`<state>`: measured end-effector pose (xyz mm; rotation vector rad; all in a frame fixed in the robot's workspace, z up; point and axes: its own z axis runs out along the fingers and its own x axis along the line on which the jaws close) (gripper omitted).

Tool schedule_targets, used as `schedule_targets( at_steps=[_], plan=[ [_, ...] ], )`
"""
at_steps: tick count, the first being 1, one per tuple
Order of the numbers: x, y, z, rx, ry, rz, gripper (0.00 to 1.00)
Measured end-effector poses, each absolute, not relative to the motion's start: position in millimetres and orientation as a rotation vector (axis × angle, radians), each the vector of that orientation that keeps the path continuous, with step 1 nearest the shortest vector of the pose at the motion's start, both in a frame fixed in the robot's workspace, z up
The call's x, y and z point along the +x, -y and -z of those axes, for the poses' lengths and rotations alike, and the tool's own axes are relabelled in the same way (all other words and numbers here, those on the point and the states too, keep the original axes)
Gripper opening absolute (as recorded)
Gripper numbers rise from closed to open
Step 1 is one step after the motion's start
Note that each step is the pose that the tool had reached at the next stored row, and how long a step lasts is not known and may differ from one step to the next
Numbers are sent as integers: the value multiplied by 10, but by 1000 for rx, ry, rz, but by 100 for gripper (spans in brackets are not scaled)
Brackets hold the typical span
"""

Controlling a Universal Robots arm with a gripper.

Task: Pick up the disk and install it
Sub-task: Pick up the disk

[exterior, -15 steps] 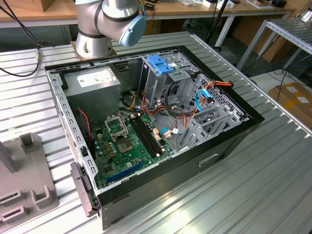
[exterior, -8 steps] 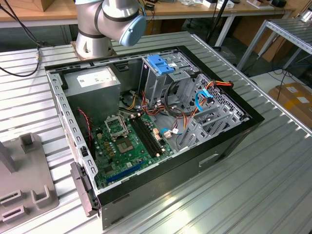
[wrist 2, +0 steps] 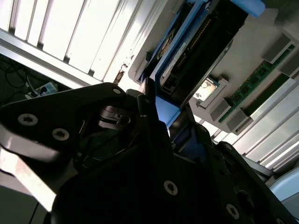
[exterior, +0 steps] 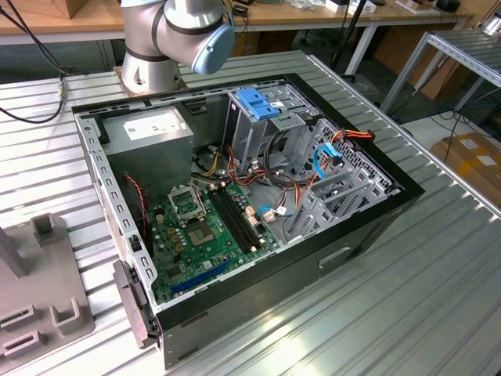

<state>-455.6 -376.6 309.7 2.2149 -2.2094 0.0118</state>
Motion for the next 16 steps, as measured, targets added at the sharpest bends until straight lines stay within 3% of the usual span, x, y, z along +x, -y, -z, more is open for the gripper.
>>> schedule_targets(
  at_steps=[16],
  plan=[
    [-4552, 3766, -3123, 2215, 2209, -12, 36]
  ],
)
